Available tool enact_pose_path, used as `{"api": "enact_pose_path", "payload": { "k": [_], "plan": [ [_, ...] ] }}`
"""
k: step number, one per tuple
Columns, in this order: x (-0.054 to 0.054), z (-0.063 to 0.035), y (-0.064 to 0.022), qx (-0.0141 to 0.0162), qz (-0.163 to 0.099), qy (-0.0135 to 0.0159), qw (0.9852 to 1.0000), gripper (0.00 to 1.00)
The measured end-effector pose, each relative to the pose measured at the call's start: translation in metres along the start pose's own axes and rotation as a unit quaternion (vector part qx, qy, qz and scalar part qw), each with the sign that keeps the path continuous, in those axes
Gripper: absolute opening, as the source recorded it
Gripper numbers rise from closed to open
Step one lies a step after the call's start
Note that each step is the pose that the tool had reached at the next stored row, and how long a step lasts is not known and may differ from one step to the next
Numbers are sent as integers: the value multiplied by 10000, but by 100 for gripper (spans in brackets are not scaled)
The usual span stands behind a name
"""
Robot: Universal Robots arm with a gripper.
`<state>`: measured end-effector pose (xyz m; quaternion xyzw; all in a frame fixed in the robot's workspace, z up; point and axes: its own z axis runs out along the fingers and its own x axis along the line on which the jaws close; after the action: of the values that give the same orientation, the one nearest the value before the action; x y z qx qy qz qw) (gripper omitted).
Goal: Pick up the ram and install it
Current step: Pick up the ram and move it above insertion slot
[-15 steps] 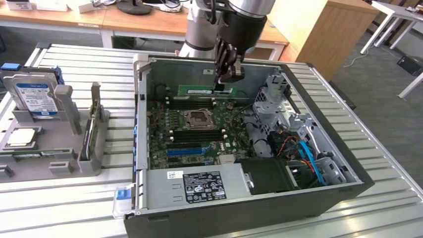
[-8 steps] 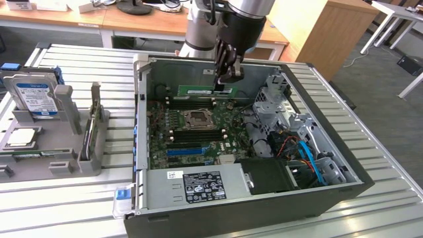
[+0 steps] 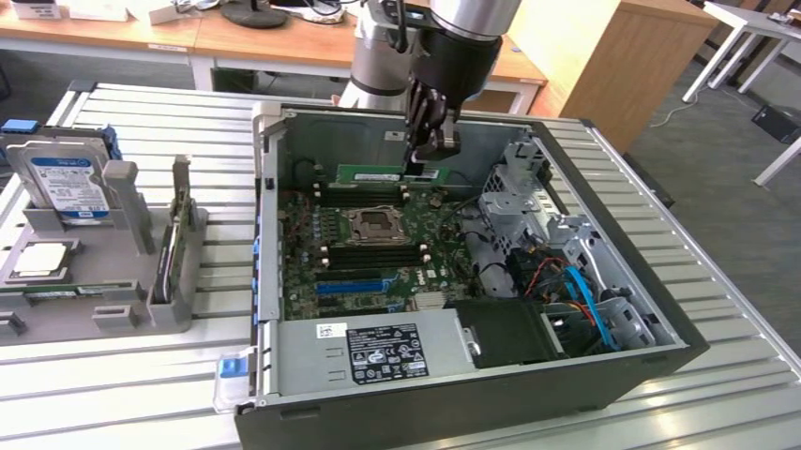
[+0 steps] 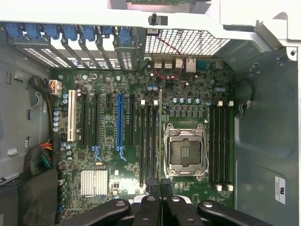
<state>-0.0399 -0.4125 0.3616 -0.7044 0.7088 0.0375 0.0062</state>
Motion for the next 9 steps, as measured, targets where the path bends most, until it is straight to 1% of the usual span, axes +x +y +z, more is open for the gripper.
{"api": "enact_pose_path", "payload": {
  "k": [4, 9],
  "plan": [
    [0, 5, -1, 1, 1, -2, 10000, 12],
    [0, 12, -32, 0, 0, -1, 10000, 12]
  ]
}}
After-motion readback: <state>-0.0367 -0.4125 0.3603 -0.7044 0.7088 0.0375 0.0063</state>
